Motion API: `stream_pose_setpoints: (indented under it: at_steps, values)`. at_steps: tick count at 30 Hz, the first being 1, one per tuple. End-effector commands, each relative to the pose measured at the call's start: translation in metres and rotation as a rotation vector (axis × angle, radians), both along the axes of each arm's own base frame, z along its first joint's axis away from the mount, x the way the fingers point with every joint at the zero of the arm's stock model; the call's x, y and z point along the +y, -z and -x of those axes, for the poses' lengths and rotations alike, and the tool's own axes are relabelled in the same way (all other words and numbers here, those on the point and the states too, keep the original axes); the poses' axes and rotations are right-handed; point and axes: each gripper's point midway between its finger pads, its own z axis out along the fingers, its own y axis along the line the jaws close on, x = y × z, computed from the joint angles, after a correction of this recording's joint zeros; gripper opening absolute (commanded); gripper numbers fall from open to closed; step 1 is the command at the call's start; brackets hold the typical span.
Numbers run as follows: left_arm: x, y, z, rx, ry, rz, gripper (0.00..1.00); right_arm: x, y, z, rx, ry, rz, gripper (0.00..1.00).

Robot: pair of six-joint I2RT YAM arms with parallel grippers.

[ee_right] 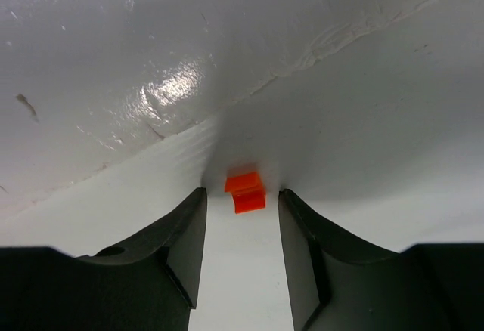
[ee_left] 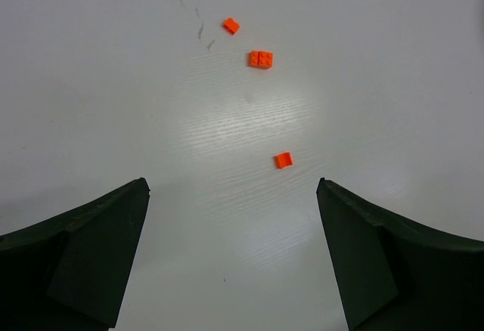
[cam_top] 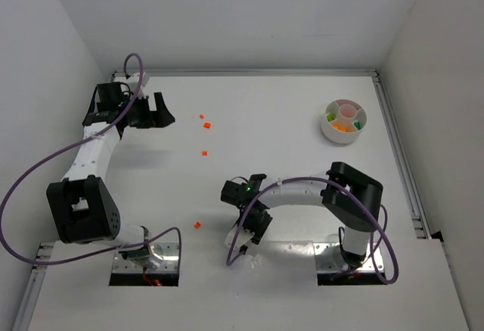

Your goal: Sort the legos into containers by color

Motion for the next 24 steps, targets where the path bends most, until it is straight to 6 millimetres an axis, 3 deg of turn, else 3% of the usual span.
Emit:
stream_pose_setpoints:
  at_steps: [1,13,19,21,24]
  values:
    - [0.005,-0.015,-0.013,-0.043,-0.005,0.003,1.0,0.014,-0.009,0.012,0.054,0.039,-0.08,0.43]
    - [0.005,-0.012,-0.031,-0.021,0.004,0.027,1.0,0.016,0.003,0.007,0.045,0.115,-0.137,0.26]
    - [0.006,-0.02,-0.041,-0.032,-0.005,0.037,1.0,0.009,0.007,-0.01,-0.034,0.205,-0.096,0.08]
    - [0.006,-0.024,-0.042,-0.041,-0.005,0.036,1.0,0.009,0.0,-0.018,-0.061,0.247,-0.096,0.04]
    - [0.004,-0.027,-0.044,-0.05,-0.003,0.027,1.0,0.018,-0.031,-0.046,-0.083,0.391,-0.148,0.0]
